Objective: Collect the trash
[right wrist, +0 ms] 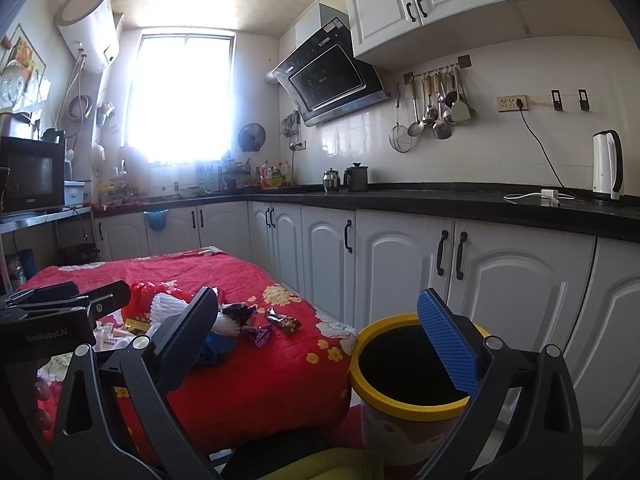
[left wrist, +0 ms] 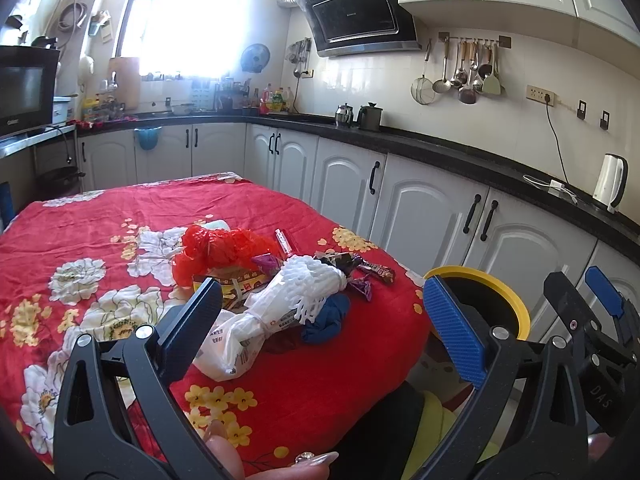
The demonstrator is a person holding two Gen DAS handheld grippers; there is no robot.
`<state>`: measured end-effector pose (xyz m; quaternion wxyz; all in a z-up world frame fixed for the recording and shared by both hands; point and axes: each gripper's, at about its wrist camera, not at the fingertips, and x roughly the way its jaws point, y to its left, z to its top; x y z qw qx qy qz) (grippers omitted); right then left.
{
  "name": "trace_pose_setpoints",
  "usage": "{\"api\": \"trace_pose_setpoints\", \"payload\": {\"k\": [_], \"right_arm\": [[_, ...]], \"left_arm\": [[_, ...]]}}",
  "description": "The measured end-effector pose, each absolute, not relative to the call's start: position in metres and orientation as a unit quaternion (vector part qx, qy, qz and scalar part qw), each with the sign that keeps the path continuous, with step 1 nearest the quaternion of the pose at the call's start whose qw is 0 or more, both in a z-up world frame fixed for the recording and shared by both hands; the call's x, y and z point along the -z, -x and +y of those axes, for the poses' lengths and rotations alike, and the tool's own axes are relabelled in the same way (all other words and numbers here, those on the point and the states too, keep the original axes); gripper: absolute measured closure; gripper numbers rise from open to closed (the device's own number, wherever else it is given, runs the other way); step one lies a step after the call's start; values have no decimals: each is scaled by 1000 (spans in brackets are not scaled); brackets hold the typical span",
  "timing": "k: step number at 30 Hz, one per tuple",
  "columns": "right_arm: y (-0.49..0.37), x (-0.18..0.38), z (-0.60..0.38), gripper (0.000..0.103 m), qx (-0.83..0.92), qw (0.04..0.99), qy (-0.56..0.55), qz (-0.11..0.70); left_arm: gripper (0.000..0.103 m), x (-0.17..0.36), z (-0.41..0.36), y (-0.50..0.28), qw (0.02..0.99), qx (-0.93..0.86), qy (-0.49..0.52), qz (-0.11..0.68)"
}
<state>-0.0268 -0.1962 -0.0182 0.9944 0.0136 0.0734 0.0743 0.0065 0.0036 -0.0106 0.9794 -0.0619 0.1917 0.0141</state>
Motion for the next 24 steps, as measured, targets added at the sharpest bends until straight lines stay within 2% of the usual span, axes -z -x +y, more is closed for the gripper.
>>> {"api": "trace_pose_setpoints", "payload": {"k": [13,24], "right_arm": [[12,23,-188,6,-107,989,-7,103],[-10,25,-145,6,-204,969,61,124]], "left_arm": [[11,24,32,-21,971,-40,69,226],[11,31,65,-31,962,-72,63,255]]}}
